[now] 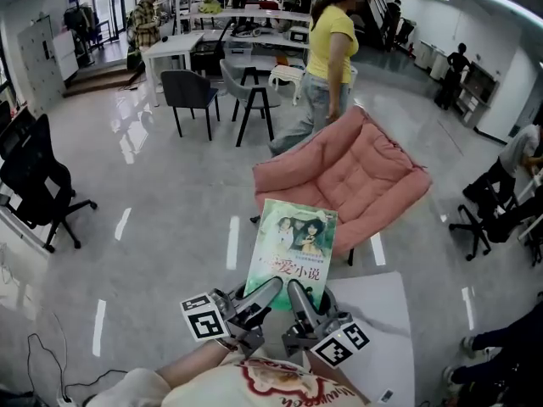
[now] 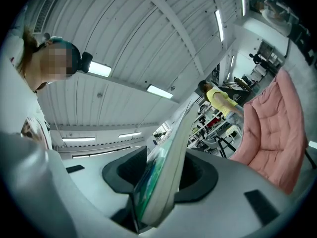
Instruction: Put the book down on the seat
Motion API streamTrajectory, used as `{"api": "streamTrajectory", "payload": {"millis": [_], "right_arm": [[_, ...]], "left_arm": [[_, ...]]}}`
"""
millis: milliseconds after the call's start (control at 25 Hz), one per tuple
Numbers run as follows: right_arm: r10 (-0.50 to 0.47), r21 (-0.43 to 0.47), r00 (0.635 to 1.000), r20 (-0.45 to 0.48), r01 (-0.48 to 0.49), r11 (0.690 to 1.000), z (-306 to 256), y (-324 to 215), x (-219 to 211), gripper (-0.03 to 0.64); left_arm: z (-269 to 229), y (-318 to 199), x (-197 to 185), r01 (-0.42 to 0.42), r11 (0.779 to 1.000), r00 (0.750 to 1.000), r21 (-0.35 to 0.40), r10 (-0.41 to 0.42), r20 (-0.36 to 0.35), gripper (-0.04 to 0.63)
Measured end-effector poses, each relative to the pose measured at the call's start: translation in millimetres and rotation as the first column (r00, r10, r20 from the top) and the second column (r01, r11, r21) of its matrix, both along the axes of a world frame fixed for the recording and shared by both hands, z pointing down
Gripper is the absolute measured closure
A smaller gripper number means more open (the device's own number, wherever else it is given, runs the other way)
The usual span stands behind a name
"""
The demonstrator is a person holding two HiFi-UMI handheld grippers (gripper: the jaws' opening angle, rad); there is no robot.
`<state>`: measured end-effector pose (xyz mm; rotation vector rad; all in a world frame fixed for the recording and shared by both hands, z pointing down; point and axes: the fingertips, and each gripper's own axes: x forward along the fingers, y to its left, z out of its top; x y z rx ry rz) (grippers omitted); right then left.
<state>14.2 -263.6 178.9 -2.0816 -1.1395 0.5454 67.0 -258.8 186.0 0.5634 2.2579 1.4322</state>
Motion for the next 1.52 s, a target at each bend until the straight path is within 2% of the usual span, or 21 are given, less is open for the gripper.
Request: {"api": "streamTrajectory", "payload": {"millis": [160,440,680,960,1200,1520], "right_arm": [[-0.016,-0.018,1.000,-0.011,0.016,1.000,1.6,9.4,-3.4,0.460],[-0.045,0.026,0.998,-0.038,0.046,0.999,38.2,41.7,8.0,0.462],[-0.026,0.017,0.999,-0.018,0.026,1.000,60.3,73.4,5.2,0.462],[0.031,-0.006,1.000,0.001,-0.031,0.999,91.1,174.2,-8.3,0.462],[0.094,-0.008,0.995,0.020,-0.094,0.996,109.3,261.5,-16.8,0.462],[0.158,-0.016,0.987,0.030,-0.157,0.987,133.6,339.9,-23.5,0.462]], "left_arm": [[0.4,8.5,-3.2,0.018,1.000,1.000,-0.020,-0.019,-0.014,0.495],[36.8,39.1,8.6,0.049,0.998,0.999,0.039,-0.048,-0.024,0.495],[59.6,71.7,5.4,0.028,0.999,1.000,0.019,-0.028,-0.011,0.495],[91.2,175.8,-8.6,-0.033,0.999,0.999,-0.005,0.033,0.007,0.495],[111.2,266.5,-17.6,-0.090,0.996,0.995,0.010,0.090,0.037,0.495],[135.1,347.9,-25.5,-0.157,0.987,0.987,-0.016,0.157,0.034,0.495]]}}
